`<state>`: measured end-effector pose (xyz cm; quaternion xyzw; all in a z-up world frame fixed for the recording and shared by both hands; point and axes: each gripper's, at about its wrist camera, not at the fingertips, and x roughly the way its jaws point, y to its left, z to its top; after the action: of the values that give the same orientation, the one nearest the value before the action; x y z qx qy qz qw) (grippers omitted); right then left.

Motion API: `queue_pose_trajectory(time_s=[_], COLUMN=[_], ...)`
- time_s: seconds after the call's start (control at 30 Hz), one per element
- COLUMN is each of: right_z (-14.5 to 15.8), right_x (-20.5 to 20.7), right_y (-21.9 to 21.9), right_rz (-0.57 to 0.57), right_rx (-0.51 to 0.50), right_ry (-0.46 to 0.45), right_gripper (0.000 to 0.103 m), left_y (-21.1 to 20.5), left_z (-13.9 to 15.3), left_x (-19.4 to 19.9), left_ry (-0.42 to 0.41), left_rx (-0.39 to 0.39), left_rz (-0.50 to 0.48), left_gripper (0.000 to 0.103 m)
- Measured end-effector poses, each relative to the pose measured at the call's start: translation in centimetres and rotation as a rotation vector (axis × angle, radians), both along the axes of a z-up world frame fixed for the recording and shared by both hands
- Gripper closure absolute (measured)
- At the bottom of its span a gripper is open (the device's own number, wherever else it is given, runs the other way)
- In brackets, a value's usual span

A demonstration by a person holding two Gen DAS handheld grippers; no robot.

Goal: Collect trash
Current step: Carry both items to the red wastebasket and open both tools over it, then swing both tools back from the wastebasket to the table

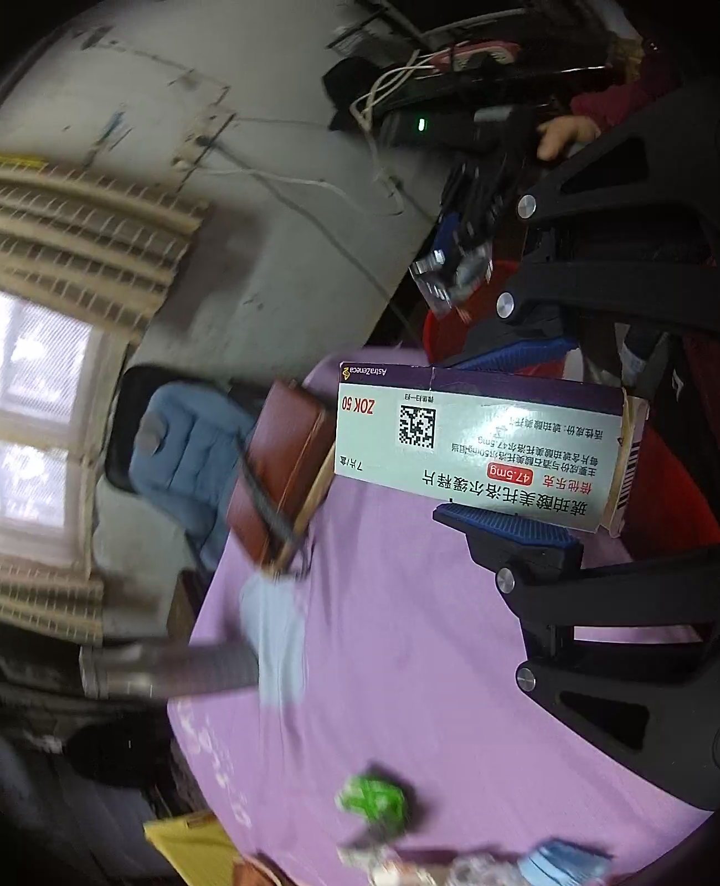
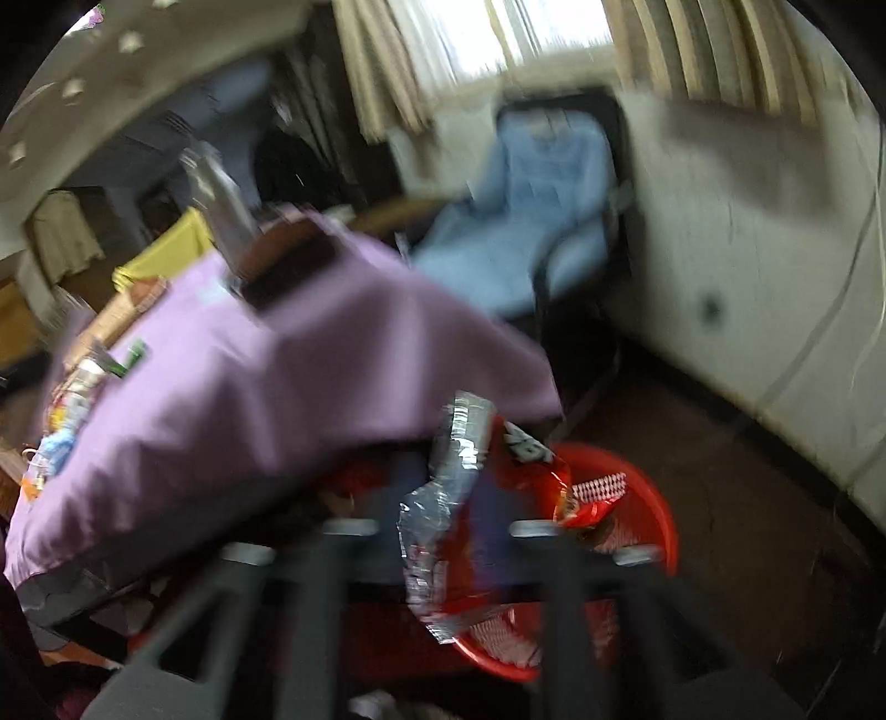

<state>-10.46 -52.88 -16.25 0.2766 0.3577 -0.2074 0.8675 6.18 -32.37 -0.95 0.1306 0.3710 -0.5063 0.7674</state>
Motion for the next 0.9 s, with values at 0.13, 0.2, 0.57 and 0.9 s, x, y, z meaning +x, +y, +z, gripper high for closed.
queue_pose_trajectory(time_s=[0.13, 0.2, 0.57, 0.9], right_z=[-2.1, -1.9, -4.2, -10.4], right_x=[-1.7, -2.8, -8.5, -7.0], right_y=[-2.0, -2.6, -7.9, -9.0], right_rz=[-0.084, -0.114, -0.321, -0.309], right_rx=[0.056, 0.052, 0.048, 0.125], right_ry=[-0.023, -0.046, -0.041, 0.094], right_gripper=[0.038, 0.038, 0.038, 0.038], left_y=[-5.2, -7.8, -18.7, -13.5], left_z=[-2.0, -3.4, -9.7, -8.5], left_x=[-1.8, -2.7, -7.8, -4.9], left_ry=[0.020, 0.036, 0.096, 0.051], left_rx=[0.049, 0.076, 0.211, 0.190], left_rz=[-0.102, -0.151, -0.335, -0.167], left_gripper=[0.058, 0.058, 0.029, 0.016])
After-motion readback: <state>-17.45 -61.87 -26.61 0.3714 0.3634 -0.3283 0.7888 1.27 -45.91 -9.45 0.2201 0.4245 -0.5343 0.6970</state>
